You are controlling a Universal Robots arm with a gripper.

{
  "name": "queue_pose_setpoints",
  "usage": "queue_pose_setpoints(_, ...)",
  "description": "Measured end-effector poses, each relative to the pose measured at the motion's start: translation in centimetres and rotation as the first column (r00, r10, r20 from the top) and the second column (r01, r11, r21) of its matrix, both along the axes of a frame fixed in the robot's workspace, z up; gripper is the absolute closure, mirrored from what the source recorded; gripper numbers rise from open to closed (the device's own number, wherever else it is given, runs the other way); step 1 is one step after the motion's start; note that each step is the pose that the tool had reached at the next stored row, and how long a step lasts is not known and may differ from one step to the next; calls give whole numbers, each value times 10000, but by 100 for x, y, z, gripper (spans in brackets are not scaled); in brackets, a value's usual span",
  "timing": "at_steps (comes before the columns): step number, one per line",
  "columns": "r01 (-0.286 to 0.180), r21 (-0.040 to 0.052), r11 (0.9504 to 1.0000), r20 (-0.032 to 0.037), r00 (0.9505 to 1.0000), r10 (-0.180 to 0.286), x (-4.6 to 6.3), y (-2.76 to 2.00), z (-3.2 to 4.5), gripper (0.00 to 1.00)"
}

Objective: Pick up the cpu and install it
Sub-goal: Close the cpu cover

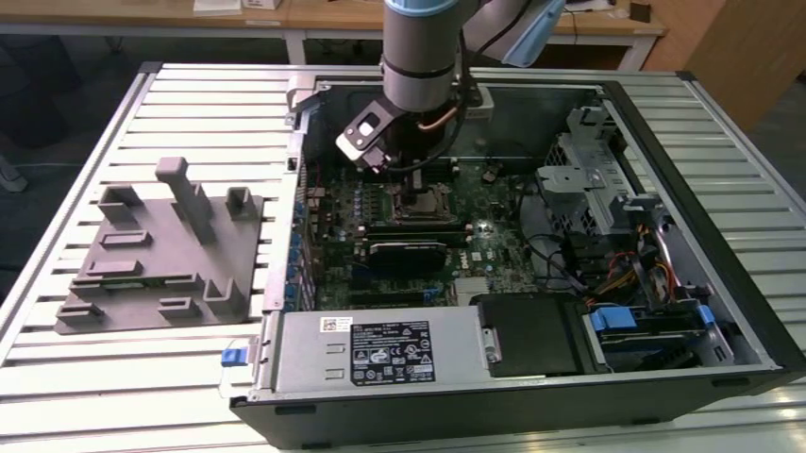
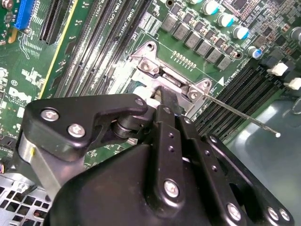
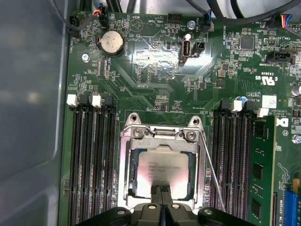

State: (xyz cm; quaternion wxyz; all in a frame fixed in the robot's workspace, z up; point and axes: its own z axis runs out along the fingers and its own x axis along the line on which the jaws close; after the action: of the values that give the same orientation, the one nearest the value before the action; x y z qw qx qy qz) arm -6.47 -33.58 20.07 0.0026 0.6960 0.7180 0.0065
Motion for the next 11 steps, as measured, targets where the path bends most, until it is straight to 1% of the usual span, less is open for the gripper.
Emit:
queue_pose_setpoints(3,-1,3,10000,2,10000,1,0,0,58,89)
queue_pose_setpoints(8,-1,2,10000,1,10000,1,0,0,204,89)
queue_pose_setpoints(11,-3,8,10000,3,10000,3,8,0,210,89)
